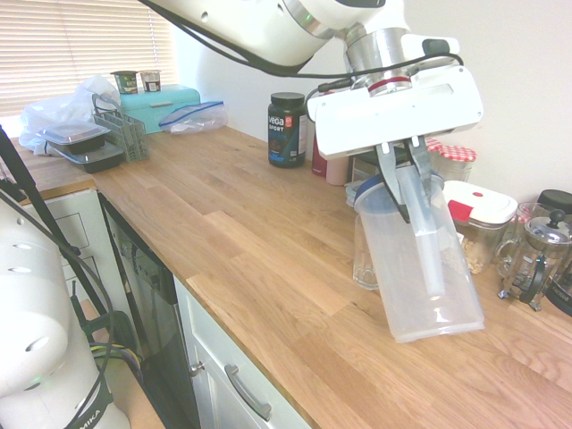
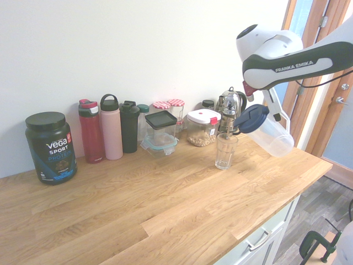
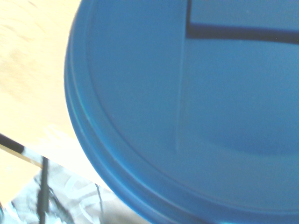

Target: Pour me some water

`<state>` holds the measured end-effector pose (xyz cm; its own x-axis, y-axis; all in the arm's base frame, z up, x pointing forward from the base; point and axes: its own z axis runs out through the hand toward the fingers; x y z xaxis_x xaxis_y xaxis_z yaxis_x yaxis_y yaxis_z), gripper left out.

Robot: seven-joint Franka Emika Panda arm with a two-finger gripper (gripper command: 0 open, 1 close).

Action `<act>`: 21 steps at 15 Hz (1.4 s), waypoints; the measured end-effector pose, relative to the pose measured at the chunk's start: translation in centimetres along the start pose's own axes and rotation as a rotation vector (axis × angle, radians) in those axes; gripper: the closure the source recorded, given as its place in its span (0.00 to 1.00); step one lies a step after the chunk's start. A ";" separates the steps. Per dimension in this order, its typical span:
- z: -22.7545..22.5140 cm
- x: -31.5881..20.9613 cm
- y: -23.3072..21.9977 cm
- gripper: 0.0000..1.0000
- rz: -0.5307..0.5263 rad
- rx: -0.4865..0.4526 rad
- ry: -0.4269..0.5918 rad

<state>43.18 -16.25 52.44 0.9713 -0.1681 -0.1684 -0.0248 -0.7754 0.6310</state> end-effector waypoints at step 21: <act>3.7 -9.4 5.3 1.00 -0.063 0.487 0.076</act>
<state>33.03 -21.06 54.56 0.9886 -0.0805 -0.1275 -0.0551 -0.9800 0.1915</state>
